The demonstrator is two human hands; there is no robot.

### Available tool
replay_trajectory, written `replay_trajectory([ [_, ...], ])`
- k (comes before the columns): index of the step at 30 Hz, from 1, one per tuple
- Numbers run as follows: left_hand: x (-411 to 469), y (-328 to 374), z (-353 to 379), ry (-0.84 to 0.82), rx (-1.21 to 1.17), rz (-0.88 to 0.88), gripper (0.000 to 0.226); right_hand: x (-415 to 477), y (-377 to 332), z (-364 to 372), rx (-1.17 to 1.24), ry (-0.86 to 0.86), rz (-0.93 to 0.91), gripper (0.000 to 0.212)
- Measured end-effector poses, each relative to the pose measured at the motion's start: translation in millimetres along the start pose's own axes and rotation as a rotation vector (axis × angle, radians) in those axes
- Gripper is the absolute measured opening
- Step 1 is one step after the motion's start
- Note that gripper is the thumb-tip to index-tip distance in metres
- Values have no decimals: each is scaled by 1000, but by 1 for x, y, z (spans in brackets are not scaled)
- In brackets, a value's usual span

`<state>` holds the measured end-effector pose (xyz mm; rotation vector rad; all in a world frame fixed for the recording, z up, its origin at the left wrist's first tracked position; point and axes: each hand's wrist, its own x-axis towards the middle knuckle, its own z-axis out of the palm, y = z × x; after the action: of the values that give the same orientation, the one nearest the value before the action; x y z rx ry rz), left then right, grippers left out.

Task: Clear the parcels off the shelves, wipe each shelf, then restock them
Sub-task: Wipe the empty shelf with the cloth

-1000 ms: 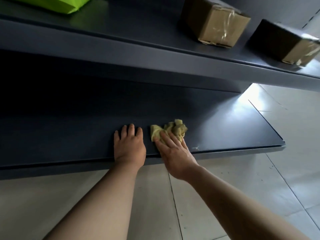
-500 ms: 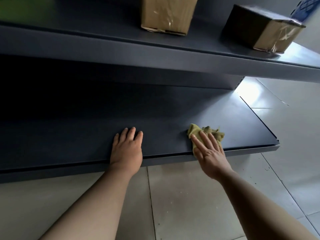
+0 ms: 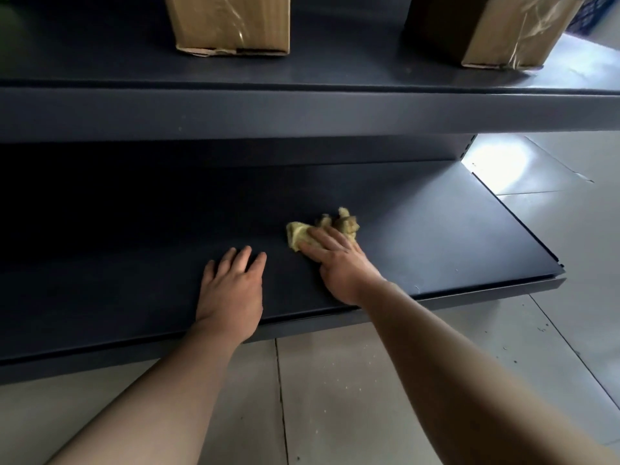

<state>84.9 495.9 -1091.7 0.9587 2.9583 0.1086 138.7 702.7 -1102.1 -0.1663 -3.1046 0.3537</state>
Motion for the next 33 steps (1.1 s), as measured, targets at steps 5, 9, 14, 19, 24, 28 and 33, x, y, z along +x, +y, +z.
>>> replay_trajectory([
  [5,27,15,-3,-67,-20,48,51,-18,78,-18,-93,4,325,69],
  [9,36,26,3,-40,-3,4,51,-7,72,-25,-81,-67,433,75],
  [14,38,32,9,-11,17,-36,53,31,21,-13,-65,-54,154,68],
  [19,38,33,13,-1,29,-52,53,42,48,-15,-48,14,123,67],
  [24,37,36,13,-18,48,-50,55,9,123,-33,-61,0,481,74],
  [28,35,38,13,-19,59,-61,59,-8,115,-32,0,2,621,74],
  [33,31,42,10,-22,75,-70,58,-17,39,-14,-21,23,440,76],
])
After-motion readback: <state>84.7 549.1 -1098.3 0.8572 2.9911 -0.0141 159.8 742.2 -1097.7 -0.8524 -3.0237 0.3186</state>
